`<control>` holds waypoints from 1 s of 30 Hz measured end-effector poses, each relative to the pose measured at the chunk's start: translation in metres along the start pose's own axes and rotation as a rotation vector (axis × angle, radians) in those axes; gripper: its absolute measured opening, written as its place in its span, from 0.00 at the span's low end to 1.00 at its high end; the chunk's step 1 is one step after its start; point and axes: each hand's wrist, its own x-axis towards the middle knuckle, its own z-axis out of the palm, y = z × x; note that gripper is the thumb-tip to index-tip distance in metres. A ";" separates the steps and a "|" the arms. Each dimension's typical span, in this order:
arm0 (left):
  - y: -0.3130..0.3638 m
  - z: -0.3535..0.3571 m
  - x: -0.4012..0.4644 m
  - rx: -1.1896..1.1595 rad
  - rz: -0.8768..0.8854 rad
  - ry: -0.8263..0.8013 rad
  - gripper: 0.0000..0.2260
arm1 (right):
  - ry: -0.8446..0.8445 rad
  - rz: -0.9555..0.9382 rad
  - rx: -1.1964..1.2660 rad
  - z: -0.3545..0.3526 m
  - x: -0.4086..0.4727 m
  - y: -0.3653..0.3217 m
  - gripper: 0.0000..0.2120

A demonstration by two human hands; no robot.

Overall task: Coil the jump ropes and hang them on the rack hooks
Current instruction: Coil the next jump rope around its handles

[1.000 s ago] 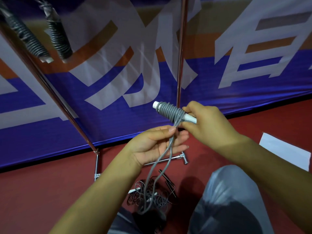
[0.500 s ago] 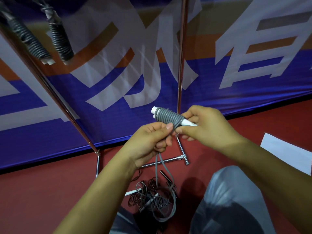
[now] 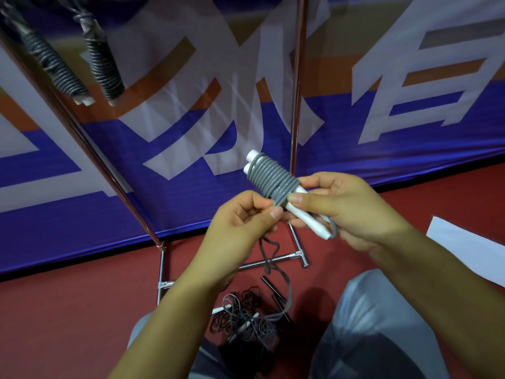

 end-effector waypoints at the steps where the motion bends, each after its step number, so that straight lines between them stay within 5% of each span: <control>1: 0.000 0.001 -0.001 0.023 0.014 0.014 0.05 | 0.015 -0.019 0.005 0.001 0.000 0.002 0.09; 7: 0.005 -0.002 -0.006 0.047 -0.042 0.074 0.08 | 0.083 -0.083 0.068 0.006 -0.004 0.009 0.23; 15: -0.003 -0.025 -0.004 -0.215 -0.278 -0.074 0.10 | -0.090 0.001 0.100 -0.004 -0.002 -0.007 0.12; 24: -0.032 -0.042 0.006 0.654 -0.117 -0.067 0.03 | -0.283 0.200 0.238 -0.014 0.000 -0.015 0.14; 30: -0.042 -0.062 0.015 0.432 -0.277 -0.029 0.11 | -0.469 0.133 0.063 -0.021 -0.007 -0.024 0.14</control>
